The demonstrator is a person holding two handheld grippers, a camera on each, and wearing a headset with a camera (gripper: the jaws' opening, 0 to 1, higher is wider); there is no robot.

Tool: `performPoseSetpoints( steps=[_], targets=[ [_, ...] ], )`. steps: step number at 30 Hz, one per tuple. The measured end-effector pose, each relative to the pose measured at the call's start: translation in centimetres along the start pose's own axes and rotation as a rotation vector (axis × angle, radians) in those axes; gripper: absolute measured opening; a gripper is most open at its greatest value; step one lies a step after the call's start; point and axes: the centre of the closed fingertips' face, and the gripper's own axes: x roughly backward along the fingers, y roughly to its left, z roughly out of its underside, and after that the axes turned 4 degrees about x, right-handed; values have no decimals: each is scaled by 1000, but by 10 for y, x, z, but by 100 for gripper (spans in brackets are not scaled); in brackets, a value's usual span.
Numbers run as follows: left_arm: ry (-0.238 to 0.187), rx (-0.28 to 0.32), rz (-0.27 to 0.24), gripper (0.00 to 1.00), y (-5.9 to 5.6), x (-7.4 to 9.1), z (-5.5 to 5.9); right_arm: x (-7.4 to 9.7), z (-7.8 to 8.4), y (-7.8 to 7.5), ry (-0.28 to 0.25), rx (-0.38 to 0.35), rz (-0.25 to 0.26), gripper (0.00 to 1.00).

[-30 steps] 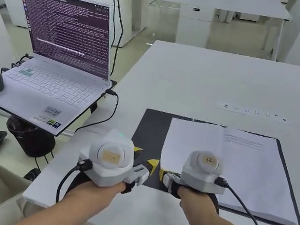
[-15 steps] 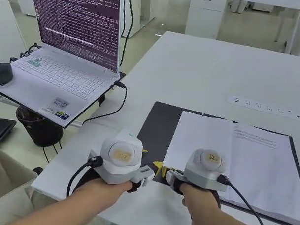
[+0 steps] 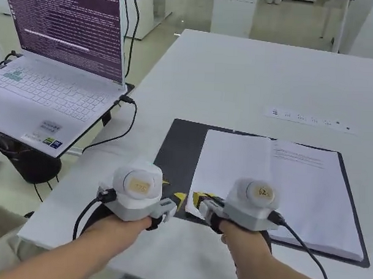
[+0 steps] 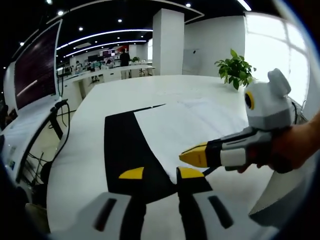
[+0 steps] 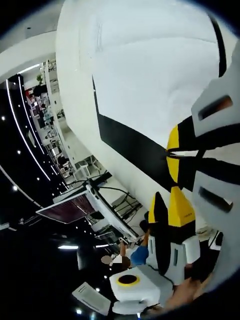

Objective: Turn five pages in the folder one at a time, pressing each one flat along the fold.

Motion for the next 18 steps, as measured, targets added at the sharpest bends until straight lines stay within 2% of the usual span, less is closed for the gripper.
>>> performPoseSetpoints(
  steps=[2, 4, 9, 13, 18],
  targets=[
    [28, -16, 12, 21, -4, -8, 6, 6, -4, -10, -11, -1, 16, 0],
    [45, -37, 28, 21, -12, -22, 10, 15, -8, -28, -29, -21, 47, 0],
    [58, -65, 61, 21, -34, -42, 16, 28, -10, -57, -44, -48, 88, 0],
    [74, -66, 54, 20, -38, -54, 24, 37, -15, -82, -72, -72, 115, 0],
    [107, -68, 33, 19, -37, -57, 37, 41, -16, -106, -79, -88, 138, 0]
  ],
)
